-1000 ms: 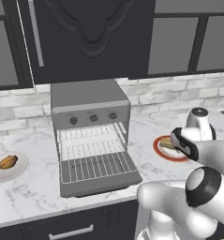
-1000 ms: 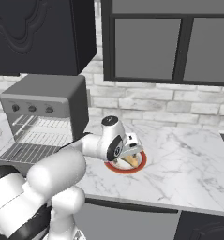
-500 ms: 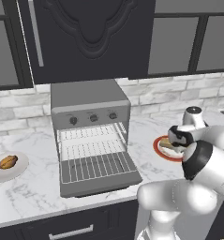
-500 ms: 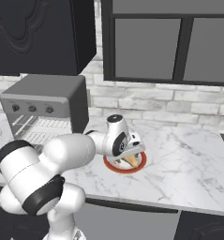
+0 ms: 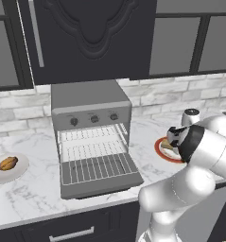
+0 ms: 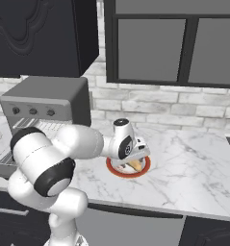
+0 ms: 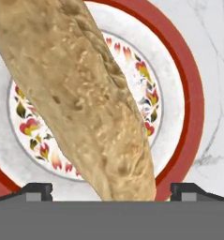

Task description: Open the toaster oven door. Place the baguette on the bottom rack in the toaster oven and place the chicken drumstick on the top rack.

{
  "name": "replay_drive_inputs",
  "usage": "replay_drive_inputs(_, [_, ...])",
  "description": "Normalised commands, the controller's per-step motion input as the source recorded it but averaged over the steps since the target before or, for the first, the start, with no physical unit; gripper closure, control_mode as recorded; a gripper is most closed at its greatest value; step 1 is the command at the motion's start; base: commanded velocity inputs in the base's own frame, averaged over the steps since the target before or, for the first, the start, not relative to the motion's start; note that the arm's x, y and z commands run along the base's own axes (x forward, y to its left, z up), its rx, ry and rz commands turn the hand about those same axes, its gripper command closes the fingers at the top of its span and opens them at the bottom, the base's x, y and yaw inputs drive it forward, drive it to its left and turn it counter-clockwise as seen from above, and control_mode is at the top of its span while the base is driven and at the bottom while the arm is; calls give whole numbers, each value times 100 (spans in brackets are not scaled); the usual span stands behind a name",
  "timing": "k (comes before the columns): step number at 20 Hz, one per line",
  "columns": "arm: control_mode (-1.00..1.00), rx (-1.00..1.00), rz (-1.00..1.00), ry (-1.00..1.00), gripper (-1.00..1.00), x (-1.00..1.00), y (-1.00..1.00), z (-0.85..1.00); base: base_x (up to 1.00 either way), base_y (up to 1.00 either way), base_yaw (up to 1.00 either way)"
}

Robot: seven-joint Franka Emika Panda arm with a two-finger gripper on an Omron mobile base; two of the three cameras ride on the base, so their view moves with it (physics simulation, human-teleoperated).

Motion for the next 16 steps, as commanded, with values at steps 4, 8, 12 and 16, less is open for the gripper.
replay_drive_inputs(4, [-100, 0, 3, 0, -100, 12, 0, -22, 0, 0, 0])
replay_drive_inputs(8, [-100, 0, 2, 0, -100, 16, -1, -10, 0, 0, 0])
replay_drive_inputs(12, [-100, 0, 1, 0, -100, 12, -1, -3, 0, 0, 0])
replay_drive_inputs(16, [-100, 6, 0, 0, 100, 3, 0, 0, 0, 0, 0])
